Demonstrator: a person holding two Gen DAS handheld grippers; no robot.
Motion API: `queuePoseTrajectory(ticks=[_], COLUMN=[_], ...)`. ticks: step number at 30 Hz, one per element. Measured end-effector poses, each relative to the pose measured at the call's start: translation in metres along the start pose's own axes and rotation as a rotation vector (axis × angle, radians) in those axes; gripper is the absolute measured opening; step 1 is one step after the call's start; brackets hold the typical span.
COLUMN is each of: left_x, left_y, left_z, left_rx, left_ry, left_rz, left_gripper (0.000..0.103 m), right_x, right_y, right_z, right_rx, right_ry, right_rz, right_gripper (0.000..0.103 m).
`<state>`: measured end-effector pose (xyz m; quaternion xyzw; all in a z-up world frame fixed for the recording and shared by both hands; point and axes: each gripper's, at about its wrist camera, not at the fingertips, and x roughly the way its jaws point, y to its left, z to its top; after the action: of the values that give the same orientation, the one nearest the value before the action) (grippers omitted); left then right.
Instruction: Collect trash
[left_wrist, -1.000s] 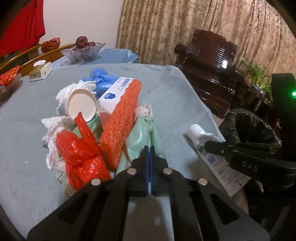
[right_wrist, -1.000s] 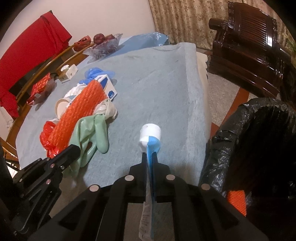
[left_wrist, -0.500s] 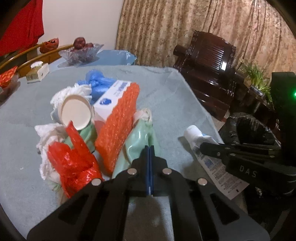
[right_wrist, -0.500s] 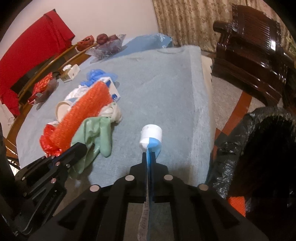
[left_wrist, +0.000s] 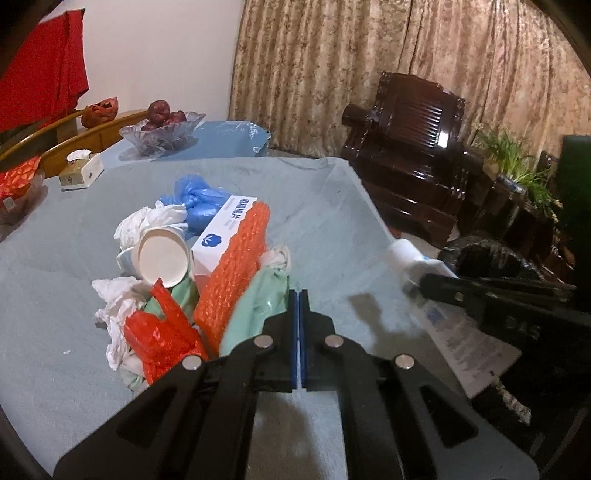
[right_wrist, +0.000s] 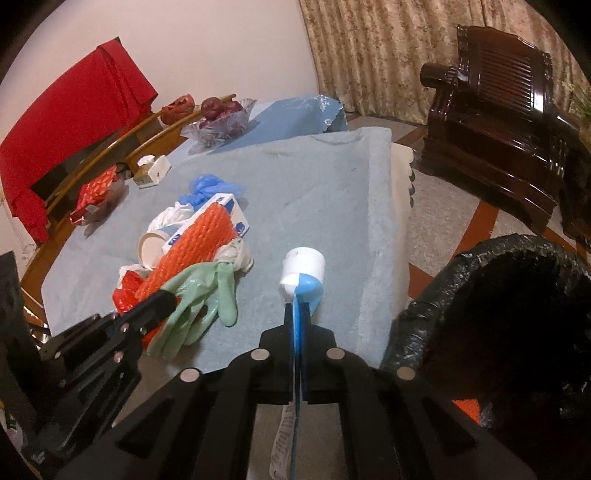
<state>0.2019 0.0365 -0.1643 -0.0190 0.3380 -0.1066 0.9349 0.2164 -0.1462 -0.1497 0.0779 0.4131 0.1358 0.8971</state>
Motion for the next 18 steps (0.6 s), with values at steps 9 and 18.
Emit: queuePoseTrajectory(ticks=[9,18], left_x=[0.020,0.048], left_y=[-0.001,0.001], left_z=[0.009,-0.003], left_rx=[0.058,0.080], left_ry=[-0.016,0.054], left_rz=[0.047,0.100], left_gripper=[0.042,0.042], right_x=[0.009,0.019], right_y=[-0.009,-0.018], right_z=[0.002,0.007], right_rx=[0.015,0.027], right_ry=[0.008,0.016], right_rz=[0.000,0.005], right_gripper=[0.003,0.003])
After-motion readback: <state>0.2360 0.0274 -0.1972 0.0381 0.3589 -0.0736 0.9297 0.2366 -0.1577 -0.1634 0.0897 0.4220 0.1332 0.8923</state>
